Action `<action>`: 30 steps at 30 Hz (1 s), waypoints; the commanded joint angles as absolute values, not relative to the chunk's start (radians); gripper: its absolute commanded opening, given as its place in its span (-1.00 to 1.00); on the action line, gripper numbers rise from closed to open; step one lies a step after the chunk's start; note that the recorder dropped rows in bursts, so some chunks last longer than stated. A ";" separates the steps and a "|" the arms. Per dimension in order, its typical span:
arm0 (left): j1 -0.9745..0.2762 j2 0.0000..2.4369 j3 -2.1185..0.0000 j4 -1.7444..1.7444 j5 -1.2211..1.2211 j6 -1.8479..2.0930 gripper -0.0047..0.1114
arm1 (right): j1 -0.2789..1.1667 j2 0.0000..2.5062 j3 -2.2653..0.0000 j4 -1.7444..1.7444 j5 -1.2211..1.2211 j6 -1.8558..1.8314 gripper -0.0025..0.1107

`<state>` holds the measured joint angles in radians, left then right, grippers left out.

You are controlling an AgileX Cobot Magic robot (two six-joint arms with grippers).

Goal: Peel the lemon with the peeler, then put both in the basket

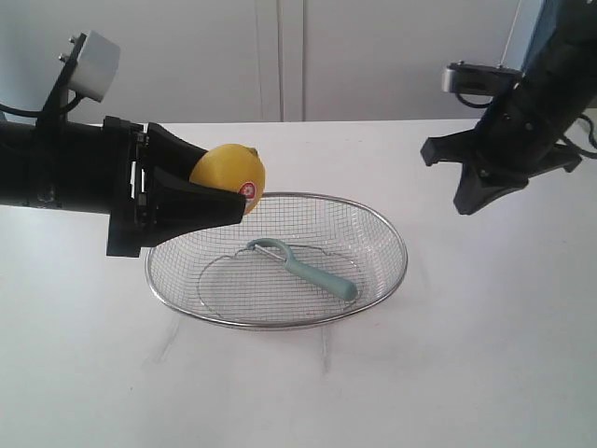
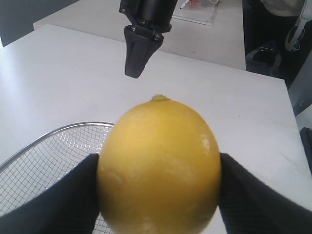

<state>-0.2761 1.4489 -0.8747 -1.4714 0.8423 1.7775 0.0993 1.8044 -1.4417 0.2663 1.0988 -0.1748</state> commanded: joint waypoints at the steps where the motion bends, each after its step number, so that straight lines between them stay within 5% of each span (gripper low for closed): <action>1: -0.281 1.444 -0.869 -1.502 0.871 1.784 -0.92 | 0.026 1.792 -1.442 0.257 1.137 -0.157 -0.96; 30: -0.281 1.444 -0.869 -1.502 0.865 1.784 -0.92 | -0.041 1.792 -1.442 0.230 1.154 -0.127 -0.96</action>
